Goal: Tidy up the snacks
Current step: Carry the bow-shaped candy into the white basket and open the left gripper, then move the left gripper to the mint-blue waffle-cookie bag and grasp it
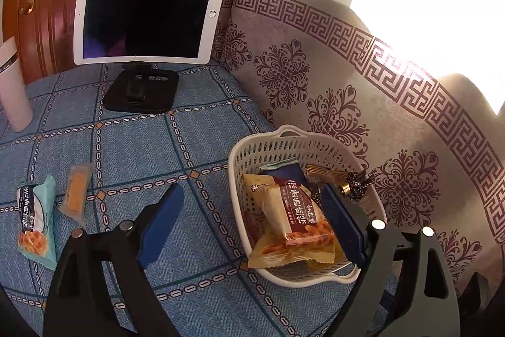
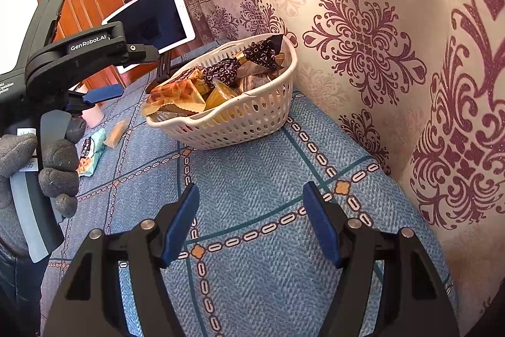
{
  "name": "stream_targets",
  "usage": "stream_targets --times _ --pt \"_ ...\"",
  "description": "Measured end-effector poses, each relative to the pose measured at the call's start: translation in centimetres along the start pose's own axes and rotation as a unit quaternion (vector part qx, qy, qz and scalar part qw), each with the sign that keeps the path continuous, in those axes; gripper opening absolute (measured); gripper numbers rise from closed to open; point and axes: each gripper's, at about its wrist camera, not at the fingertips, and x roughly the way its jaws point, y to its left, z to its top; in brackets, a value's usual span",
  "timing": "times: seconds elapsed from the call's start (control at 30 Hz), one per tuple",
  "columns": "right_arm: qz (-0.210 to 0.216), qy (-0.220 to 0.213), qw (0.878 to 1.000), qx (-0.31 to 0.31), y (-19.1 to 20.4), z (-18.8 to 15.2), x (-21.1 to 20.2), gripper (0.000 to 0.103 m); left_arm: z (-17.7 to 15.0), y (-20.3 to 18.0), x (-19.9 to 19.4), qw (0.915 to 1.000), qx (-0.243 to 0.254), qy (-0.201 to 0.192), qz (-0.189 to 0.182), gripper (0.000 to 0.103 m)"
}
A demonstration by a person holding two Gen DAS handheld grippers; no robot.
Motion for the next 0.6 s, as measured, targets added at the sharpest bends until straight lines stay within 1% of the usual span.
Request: stream_targets --times 0.2,0.37,0.47,0.57,0.6 --pt "0.008 0.005 1.0 -0.009 1.0 -0.1 0.4 0.068 -0.5 1.4 -0.7 0.9995 0.003 -0.003 0.03 0.089" --pt "0.013 0.011 1.0 -0.014 1.7 -0.3 0.6 0.069 -0.6 3.3 -1.6 0.9983 -0.004 -0.011 0.056 0.089" --pt "0.015 0.011 1.0 -0.015 2.0 -0.3 0.6 0.073 -0.6 5.1 -2.0 0.9967 -0.016 -0.015 0.078 0.09" --pt "0.017 0.013 1.0 -0.017 2.3 -0.4 0.7 0.073 -0.6 7.5 -2.3 0.9942 -0.038 -0.012 0.1 0.09" --pt "0.018 0.014 1.0 -0.018 2.4 -0.4 0.8 0.073 -0.7 8.3 -2.4 0.9931 -0.046 -0.01 0.107 0.091"
